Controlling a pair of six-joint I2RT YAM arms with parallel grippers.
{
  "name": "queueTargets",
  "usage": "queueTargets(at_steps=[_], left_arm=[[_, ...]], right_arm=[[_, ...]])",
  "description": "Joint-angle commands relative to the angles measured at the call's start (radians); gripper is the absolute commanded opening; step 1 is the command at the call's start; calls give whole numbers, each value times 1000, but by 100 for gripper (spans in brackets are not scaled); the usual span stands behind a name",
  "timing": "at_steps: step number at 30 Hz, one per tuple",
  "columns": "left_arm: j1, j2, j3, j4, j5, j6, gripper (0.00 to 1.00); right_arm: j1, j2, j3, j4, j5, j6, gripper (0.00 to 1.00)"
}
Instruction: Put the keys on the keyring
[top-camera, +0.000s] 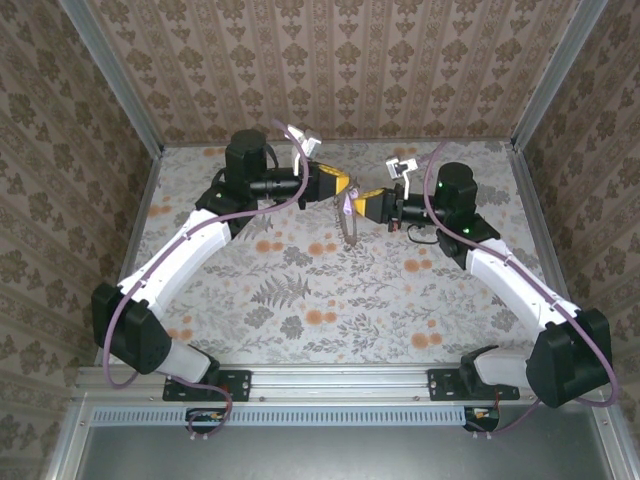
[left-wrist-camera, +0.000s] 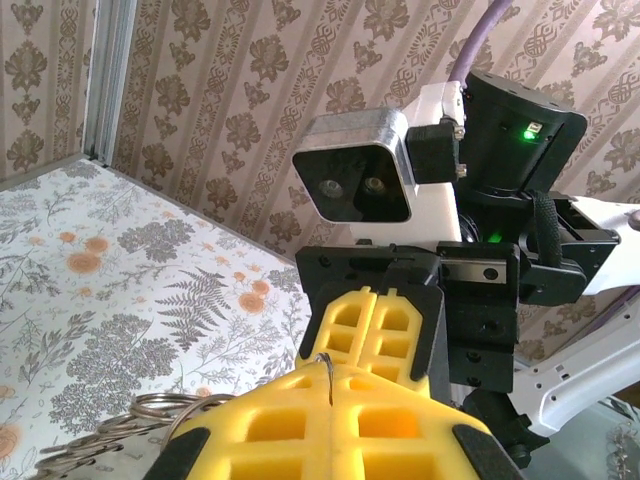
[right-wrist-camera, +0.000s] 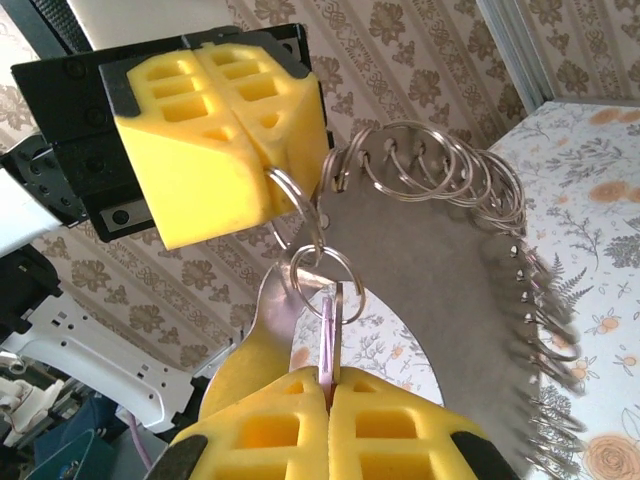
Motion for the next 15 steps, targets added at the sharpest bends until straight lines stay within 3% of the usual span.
queueTargets(at_steps=[1, 12, 15], left_arm=[[-3, -39, -11, 60, -1, -11, 0], [-6, -43, -36, 92, -3, -30, 0], [-5, -48, -39, 98, -1, -30, 0]], right_arm=[[25, -32, 1, 8, -17, -16, 0], [55, -28, 30, -89, 7, -83, 0], [26, -70, 11, -117, 28, -91, 21]])
